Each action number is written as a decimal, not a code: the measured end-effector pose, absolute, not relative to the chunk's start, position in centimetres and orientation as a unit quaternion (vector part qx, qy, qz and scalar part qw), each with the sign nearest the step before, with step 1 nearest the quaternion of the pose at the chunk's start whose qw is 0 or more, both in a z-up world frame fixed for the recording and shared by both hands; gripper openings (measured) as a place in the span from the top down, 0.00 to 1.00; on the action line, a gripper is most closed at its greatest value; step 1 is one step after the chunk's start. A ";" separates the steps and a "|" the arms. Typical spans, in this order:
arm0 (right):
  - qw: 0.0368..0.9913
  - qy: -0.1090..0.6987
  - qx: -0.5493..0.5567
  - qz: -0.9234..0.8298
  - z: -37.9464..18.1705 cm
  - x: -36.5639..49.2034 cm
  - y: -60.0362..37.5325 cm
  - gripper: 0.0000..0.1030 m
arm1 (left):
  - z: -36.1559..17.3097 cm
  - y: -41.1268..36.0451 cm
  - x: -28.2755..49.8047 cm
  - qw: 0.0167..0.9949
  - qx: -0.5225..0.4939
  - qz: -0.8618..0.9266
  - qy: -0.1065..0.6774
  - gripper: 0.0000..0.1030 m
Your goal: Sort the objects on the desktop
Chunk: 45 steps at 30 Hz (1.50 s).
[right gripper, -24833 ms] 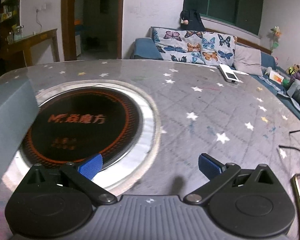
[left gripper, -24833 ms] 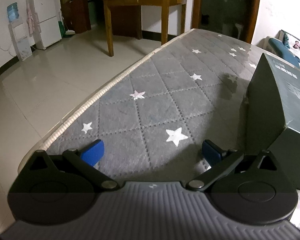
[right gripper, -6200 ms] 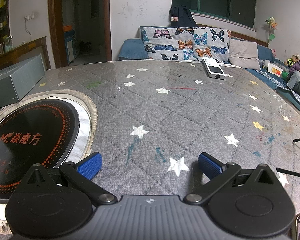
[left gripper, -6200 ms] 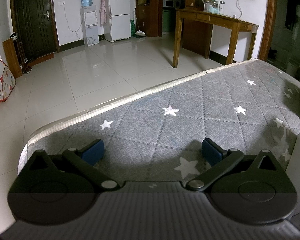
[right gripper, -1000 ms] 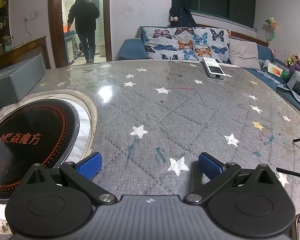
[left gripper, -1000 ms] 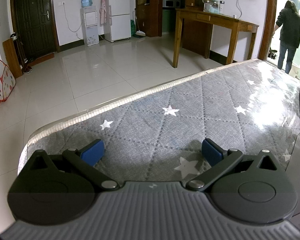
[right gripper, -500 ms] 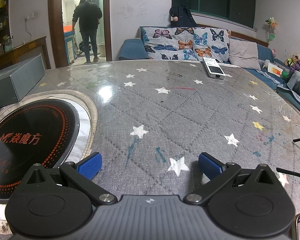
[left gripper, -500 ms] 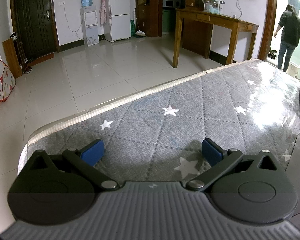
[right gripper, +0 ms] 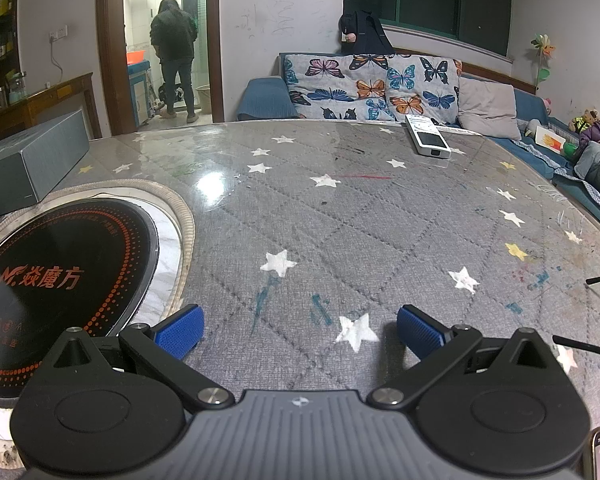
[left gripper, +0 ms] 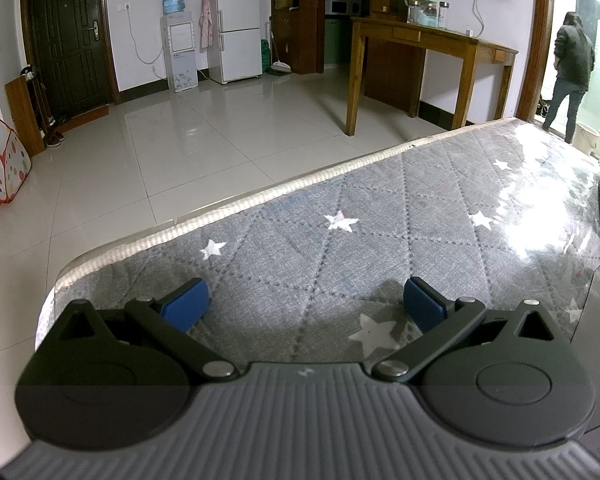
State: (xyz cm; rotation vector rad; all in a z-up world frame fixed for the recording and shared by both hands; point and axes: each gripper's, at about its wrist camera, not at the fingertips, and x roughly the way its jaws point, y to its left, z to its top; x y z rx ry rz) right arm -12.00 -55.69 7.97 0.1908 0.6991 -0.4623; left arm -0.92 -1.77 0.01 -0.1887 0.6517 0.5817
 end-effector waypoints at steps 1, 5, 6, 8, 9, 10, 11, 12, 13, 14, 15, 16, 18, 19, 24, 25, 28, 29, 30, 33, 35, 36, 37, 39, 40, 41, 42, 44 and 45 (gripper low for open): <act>0.909 0.339 0.092 -0.224 8.0 -12.0 -55.7 0.00 | 0.0 -1.8 -0.9 0.902 -0.091 0.281 0.315 0.00; 0.909 0.339 0.093 -0.224 8.0 -12.0 -55.7 0.00 | 0.0 -1.7 -0.9 0.902 -0.091 0.281 0.315 0.00; 0.909 0.339 0.093 -0.224 8.0 -12.0 -55.7 0.00 | 0.0 -1.7 -0.9 0.902 -0.091 0.281 0.315 0.00; 0.909 0.339 0.092 -0.224 8.0 -12.0 -55.7 0.00 | 0.0 -1.7 -0.9 0.902 -0.091 0.281 0.315 0.00; 0.909 0.339 0.092 -0.224 8.0 -12.0 -55.7 0.00 | 0.0 -1.7 -0.9 0.902 -0.091 0.281 0.315 0.00; 0.909 0.339 0.092 -0.224 8.0 -12.0 -55.7 0.00 | 0.0 -1.8 -0.9 0.902 -0.091 0.281 0.315 0.00; 0.909 0.339 0.092 -0.224 8.0 -12.0 -55.7 0.00 | 0.0 -1.7 -0.9 0.902 -0.091 0.281 0.315 0.00; 0.909 0.339 0.093 -0.224 8.0 -12.0 -55.7 0.00 | 0.0 -1.7 -0.9 0.902 -0.091 0.281 0.315 0.00; 0.909 0.339 0.092 -0.224 8.0 -12.0 -55.7 0.00 | 0.0 -1.7 -0.9 0.902 -0.091 0.281 0.315 0.00; 0.909 0.339 0.092 -0.224 8.0 -12.0 -55.7 0.00 | 0.0 -1.7 -0.9 0.902 -0.091 0.281 0.315 0.00; 0.909 0.339 0.092 -0.224 8.0 -12.0 -55.7 0.00 | 0.0 -1.7 -0.9 0.902 -0.091 0.281 0.315 0.00; 0.909 0.339 0.092 -0.224 8.0 -12.0 -55.7 0.00 | 0.0 -1.7 -0.9 0.902 -0.091 0.281 0.315 0.00; 0.909 0.339 0.092 -0.224 8.0 -12.0 -55.7 0.00 | 0.0 -1.7 -0.9 0.902 -0.091 0.281 0.315 0.00; 0.909 0.339 0.092 -0.224 8.0 -12.0 -55.7 0.00 | -0.1 -1.7 -0.9 0.902 -0.091 0.281 0.315 0.00; 0.907 0.339 0.096 -0.230 8.1 -12.1 -55.5 0.00 | -0.1 -1.7 -0.9 0.902 -0.091 0.281 0.315 0.00; 0.907 0.339 0.097 -0.231 8.1 -12.2 -55.2 0.00 | -0.1 -1.6 -0.9 0.902 -0.091 0.281 0.315 0.00; 0.906 0.340 0.100 -0.233 8.2 -12.5 -54.2 0.00 | -0.1 -1.5 -1.0 0.904 -0.087 0.274 0.318 0.00; 0.905 0.340 0.101 -0.234 8.3 -12.6 -53.9 0.00 | -0.1 -1.5 -1.1 0.907 -0.084 0.262 0.319 0.00; 0.905 0.340 0.102 -0.235 8.3 -12.7 -53.6 0.00 | 0.0 -1.5 -1.1 0.910 -0.079 0.250 0.321 0.00; 0.904 0.340 0.105 -0.237 8.4 -13.0 -52.7 0.00 | 0.0 -1.7 -1.2 0.918 -0.064 0.216 0.328 0.00; 0.903 0.341 0.107 -0.238 8.5 -13.2 -52.1 0.00 | 0.0 -1.7 -1.4 0.920 -0.058 0.204 0.331 0.00; 0.903 0.341 0.107 -0.238 8.6 -13.4 -51.7 0.00 | 0.0 -1.7 -1.5 0.920 -0.057 0.200 0.331 0.00; 0.904 0.342 0.107 -0.234 8.6 -13.5 -51.2 0.00 | -0.1 -1.6 -1.6 0.921 -0.055 0.195 0.332 0.00; 0.905 0.343 0.108 -0.228 8.7 -13.9 -50.2 0.00 | -0.1 -1.4 -1.9 0.922 -0.051 0.184 0.336 0.00; 0.906 0.343 0.109 -0.224 8.8 -14.1 -49.7 0.00 | -0.1 -1.3 -2.1 0.923 -0.050 0.178 0.338 0.00; 0.906 0.342 0.111 -0.221 8.8 -14.3 -49.2 0.00 | -0.1 -1.1 -2.2 0.923 -0.048 0.173 0.341 0.00; 0.907 0.343 0.112 -0.218 8.9 -14.5 -48.7 0.00 | -0.1 -1.0 -2.3 0.923 -0.047 0.169 0.343 0.00; 0.907 0.344 0.113 -0.215 9.1 -14.8 -47.7 0.00 | 0.0 -0.7 -2.5 0.922 -0.046 0.162 0.348 0.00; 0.908 0.344 0.113 -0.212 9.2 -14.9 -47.2 0.00 | 0.0 -0.5 -2.6 0.922 -0.046 0.159 0.351 0.00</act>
